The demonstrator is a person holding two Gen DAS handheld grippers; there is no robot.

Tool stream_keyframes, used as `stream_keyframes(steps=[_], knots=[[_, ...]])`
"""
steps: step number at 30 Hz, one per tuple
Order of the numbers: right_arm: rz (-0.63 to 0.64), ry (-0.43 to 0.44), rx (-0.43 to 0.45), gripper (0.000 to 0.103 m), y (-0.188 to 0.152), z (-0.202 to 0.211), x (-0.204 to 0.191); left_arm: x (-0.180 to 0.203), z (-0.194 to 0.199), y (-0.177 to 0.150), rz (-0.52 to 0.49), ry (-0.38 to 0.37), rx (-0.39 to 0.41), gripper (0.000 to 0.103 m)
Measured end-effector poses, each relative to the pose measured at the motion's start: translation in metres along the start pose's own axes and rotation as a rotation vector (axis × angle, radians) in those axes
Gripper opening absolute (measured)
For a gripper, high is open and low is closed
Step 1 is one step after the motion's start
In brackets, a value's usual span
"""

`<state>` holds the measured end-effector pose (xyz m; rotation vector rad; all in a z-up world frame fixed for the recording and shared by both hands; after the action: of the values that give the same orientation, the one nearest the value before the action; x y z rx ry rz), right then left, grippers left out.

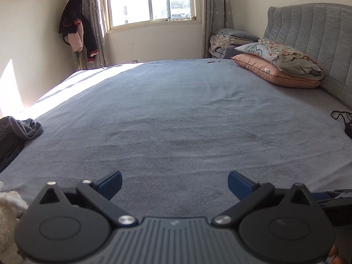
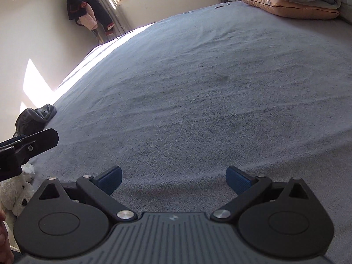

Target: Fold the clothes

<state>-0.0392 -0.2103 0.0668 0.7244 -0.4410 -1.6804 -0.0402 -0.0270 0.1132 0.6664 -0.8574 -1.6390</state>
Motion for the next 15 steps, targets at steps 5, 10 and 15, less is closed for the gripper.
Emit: stream_keyframes(steps=[5, 10, 15], knots=[[0.034, -0.082, -0.046, 0.103, -0.008, -0.027, -0.004, -0.012, -0.032, -0.024, 0.033, 0.029, -0.041, 0.103], [0.047, -0.13, -0.001, 0.103, -0.01, -0.039, -0.007, -0.023, -0.052, -0.036, 0.064, 0.031, -0.06, 0.103], [0.123, -0.213, 0.072, 0.103, -0.014, -0.051, -0.02, -0.025, -0.075, -0.049, 0.086, 0.025, -0.08, 0.103]])
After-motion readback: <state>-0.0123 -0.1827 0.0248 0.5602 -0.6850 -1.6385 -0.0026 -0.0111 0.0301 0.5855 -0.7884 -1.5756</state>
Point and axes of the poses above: each gripper's, at about its wrist camera, not at the fingertips, and z roughly against the way its jaws point, x to its right, y to its top, the point moved 2 cm from there along -z, roughly the way its jaws point, and after that the axes turned 10 degrees about -y, right-handed, at the moved point
